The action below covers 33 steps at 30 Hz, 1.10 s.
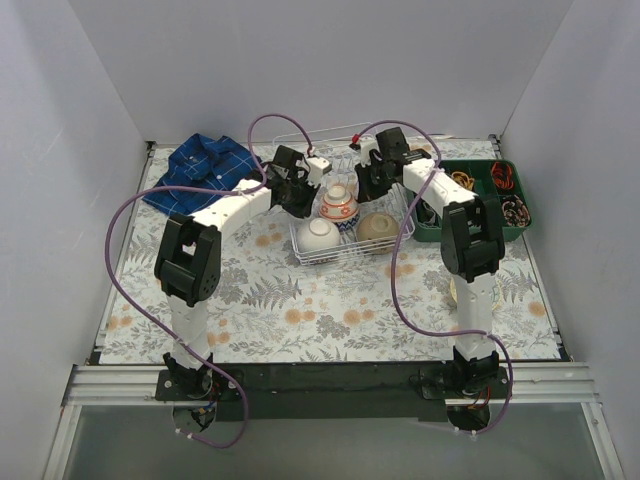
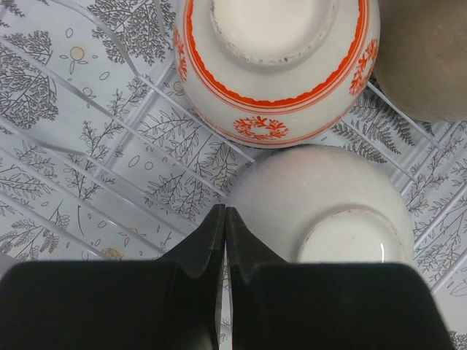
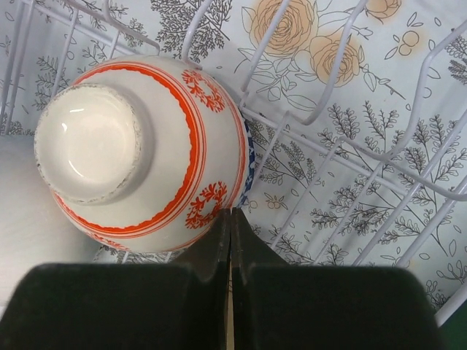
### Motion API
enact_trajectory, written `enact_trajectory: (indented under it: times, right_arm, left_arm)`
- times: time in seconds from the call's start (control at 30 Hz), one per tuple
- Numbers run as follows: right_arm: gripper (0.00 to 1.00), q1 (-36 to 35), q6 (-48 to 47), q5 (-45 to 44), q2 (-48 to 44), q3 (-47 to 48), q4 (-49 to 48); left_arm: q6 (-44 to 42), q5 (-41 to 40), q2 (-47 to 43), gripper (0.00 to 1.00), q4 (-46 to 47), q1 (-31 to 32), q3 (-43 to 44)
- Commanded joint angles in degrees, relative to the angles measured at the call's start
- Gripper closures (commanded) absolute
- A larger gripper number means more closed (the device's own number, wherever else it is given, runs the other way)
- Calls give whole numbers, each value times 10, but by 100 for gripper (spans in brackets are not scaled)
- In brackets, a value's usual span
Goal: Load the bowls into the dish rack
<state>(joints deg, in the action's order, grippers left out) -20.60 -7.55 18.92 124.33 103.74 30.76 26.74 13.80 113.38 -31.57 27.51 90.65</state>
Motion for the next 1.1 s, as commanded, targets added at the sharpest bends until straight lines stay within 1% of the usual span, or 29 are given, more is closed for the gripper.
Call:
enact_trajectory:
  times: [0.0,0.07,0.1,0.13,0.2,0.23,0.3,0.33,0.37,0.4,0.43,0.47,0.5,0.53,0.57,0.6,0.63,0.7,0.73,0.77,0.83,0.87,0.97,1.07]
  right_arm:
    - [99,-9,1,-10,-43,16,11]
    - [99,10,4,-13,-69,1,9]
    - [98,17,6,-14,-93,-4,10]
    - [82,30,8,-4,-105,-6,10]
    - [56,41,-10,18,-138,-11,14]
    - [35,45,-17,15,-148,-13,17]
    - [17,48,-39,12,-181,-24,22]
    - [1,50,-46,3,-193,-35,21]
    - [1,52,-53,-7,-220,-47,21]
    - [1,55,-47,-22,-232,-83,22]
    - [1,63,-38,-59,-244,-100,24]
    - [1,69,-32,-70,-267,-121,29]
    - [1,78,-49,-66,-280,-155,36]
    - [1,105,-68,-32,-293,-172,57]
    - [1,117,-88,-23,-318,-185,71]
    - [1,132,-147,-12,-330,-195,86]
    - [1,162,-179,13,-345,-219,125]
    - [1,193,-244,23,-383,-236,170]
    - [2,215,-300,7,-396,-255,188]
    - [2,220,-326,-6,-426,-270,218]
    - [4,222,-381,-45,-464,-306,229]
    - [4,222,-392,-53,-506,-351,229]
    - [5,219,-404,-67,-565,-409,239]
    - [7,211,-408,-67,-588,-435,266]
  left_arm:
    - [8,-19,-68,98,50,-3,8]
    - [8,-9,-89,94,71,-4,9]
    - [6,-1,-95,83,91,-4,9]
    - [2,10,-99,77,99,-3,10]
    - [1,40,-106,69,119,-4,14]
    - [2,46,-105,62,124,-4,23]
    - [13,51,-99,57,128,-4,41]
    - [27,49,-98,52,125,-4,50]
    - [35,44,-97,48,122,-3,65]
    - [41,40,-97,45,118,-4,72]
    - [45,39,-97,40,114,-4,76]
    - [50,38,-99,38,109,-4,80]
    - [51,36,-107,36,107,-4,79]
    - [51,33,-112,35,104,-4,76]
    - [46,33,-116,32,98,-4,72]
    - [40,31,-120,30,93,-4,70]
    - [34,27,-127,30,86,-4,67]
    - [19,18,-134,30,71,-3,59]
    - [16,13,-143,30,69,-3,55]
    - [9,-2,-149,30,65,-4,49]
    - [1,-19,-157,30,65,-4,30]
    - [-1,-35,-167,30,70,-3,24]
    - [-7,-67,-182,30,80,-4,-1]
    - [-11,-80,-188,30,84,-4,-25]
